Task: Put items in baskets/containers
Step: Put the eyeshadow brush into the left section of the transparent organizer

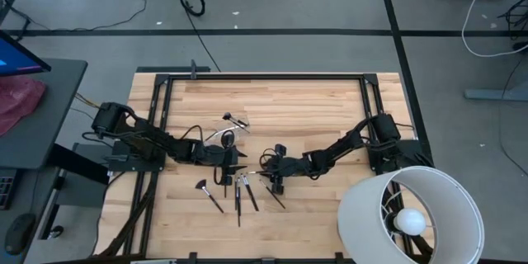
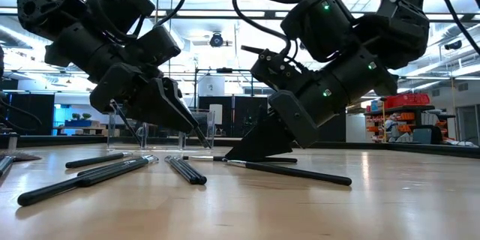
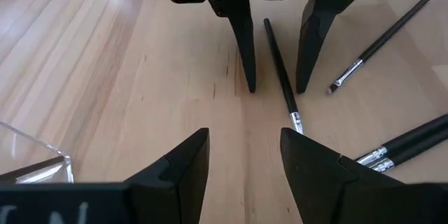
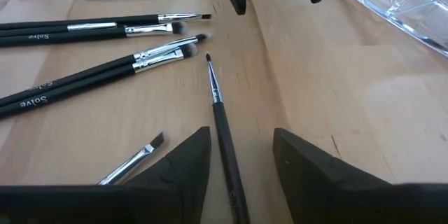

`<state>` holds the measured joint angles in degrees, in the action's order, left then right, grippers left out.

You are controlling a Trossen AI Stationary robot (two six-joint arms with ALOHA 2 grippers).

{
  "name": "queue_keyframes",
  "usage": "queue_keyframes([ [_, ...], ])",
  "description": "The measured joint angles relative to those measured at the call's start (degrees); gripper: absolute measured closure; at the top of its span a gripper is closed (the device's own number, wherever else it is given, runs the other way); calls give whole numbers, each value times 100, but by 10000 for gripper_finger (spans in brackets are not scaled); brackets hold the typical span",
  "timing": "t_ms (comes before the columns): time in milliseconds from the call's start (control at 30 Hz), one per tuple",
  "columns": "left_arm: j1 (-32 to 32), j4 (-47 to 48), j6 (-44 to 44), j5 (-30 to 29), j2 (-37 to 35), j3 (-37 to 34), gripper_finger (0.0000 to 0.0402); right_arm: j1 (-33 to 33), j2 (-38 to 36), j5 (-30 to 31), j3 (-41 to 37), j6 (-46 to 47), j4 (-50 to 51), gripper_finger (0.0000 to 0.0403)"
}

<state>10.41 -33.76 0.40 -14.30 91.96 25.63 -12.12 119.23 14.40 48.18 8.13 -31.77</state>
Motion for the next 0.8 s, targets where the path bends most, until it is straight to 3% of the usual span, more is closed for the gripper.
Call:
queue_keyframes([
  [167,0,-25,-22,-1,0,0,220,-204,13,302,-43,-1,-74,237],
  [300,0,-105,-23,-1,0,0,220,-363,68,602,-560,41,-987,237],
  [533,74,-173,-253,-1,0,0,220,-396,514,362,-1599,-298,-3433,237],
  [800,72,-523,-286,0,0,0,220,-100,807,-423,-1350,-544,-3641,241],
])
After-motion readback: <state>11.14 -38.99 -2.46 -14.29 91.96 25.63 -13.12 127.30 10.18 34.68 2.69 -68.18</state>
